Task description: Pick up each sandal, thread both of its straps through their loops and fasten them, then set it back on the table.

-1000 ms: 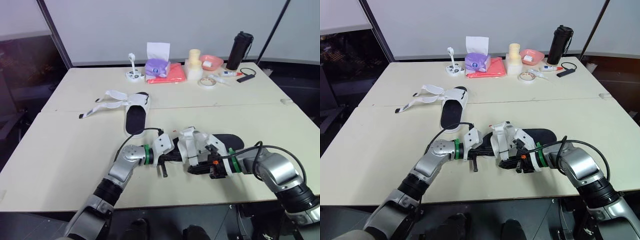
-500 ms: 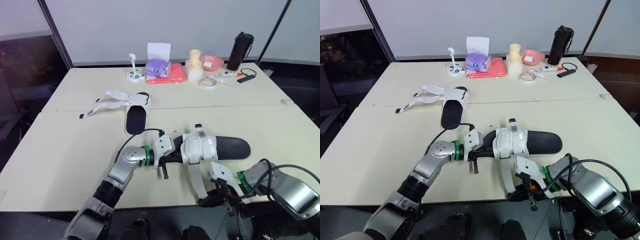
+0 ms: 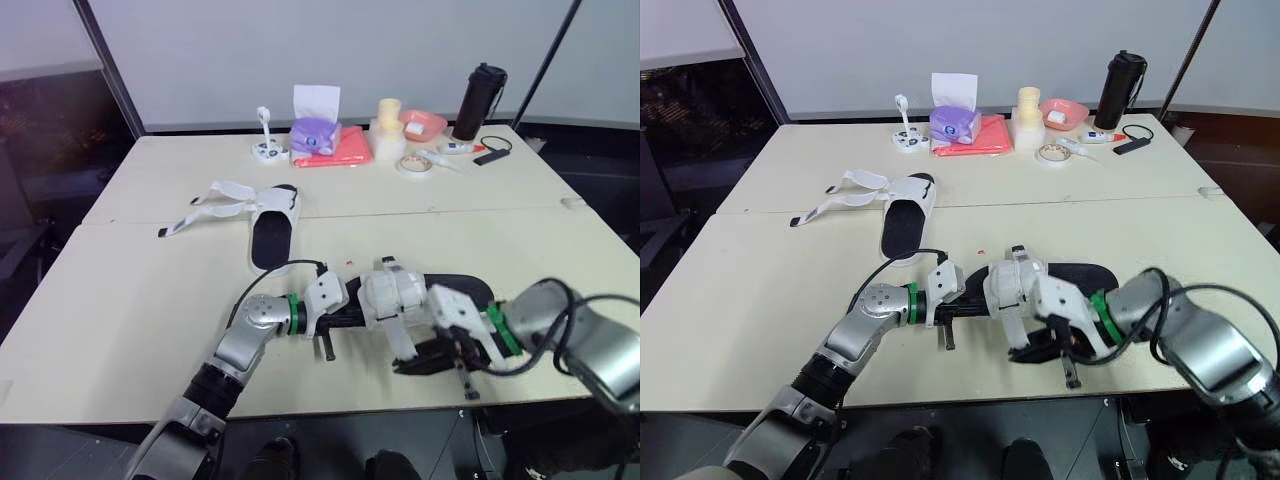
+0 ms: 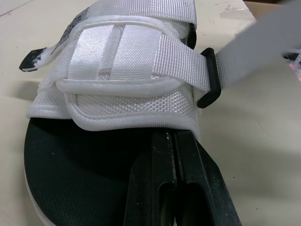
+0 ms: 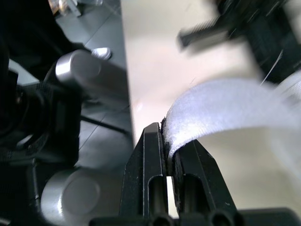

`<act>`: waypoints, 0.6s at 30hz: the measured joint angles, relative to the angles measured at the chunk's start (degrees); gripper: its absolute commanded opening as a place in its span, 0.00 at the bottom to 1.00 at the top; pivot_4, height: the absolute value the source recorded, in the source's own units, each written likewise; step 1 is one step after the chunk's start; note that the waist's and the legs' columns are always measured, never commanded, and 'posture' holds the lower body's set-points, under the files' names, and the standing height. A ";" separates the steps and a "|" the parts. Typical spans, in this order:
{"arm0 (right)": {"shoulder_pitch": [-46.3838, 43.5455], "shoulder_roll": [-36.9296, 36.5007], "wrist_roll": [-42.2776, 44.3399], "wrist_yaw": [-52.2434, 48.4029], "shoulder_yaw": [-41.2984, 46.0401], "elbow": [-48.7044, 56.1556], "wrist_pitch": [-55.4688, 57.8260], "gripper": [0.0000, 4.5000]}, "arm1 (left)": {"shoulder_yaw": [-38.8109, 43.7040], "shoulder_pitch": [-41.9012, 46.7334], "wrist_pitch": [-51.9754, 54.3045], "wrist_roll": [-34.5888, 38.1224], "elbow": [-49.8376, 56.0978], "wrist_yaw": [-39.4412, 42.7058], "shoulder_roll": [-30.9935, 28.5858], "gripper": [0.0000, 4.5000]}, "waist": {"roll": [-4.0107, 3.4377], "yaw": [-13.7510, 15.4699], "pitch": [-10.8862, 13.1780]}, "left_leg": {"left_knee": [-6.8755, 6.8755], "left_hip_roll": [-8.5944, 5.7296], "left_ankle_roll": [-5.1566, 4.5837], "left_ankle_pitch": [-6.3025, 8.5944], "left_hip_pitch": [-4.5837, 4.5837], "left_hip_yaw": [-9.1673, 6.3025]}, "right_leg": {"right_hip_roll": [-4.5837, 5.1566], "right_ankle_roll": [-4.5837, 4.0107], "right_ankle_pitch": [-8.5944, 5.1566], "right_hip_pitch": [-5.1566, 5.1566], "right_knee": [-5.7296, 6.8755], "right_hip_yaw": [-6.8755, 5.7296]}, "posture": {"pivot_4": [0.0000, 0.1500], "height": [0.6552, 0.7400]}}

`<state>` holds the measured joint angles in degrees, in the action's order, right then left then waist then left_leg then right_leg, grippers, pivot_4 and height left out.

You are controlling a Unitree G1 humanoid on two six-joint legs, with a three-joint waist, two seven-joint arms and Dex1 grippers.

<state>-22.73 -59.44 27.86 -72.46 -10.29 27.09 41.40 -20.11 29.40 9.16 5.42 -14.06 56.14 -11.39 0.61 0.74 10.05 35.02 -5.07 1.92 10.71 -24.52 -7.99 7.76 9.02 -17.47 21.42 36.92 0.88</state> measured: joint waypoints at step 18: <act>-23.12 15.19 -13.80 -4.53 -11.35 -36.28 -14.01 0.01 | -0.46 1.50 -1.93 0.01 -2.84 -0.05 0.04 0.00 | -0.01 -0.20 -0.01 | 0.02 -0.06 0.01 -0.02 0.06 -0.03 | -0.03 -0.01 0.02 0.00 0.07 0.02 | 1.00 1.00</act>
<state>-45.84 -44.26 14.06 -76.99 -21.64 -9.18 27.40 -20.58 30.91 7.23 5.43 -16.90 56.08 -11.35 0.60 0.54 10.04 35.04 -5.13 1.93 10.69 -24.46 -8.02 7.73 9.01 -17.45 21.42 37.00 0.90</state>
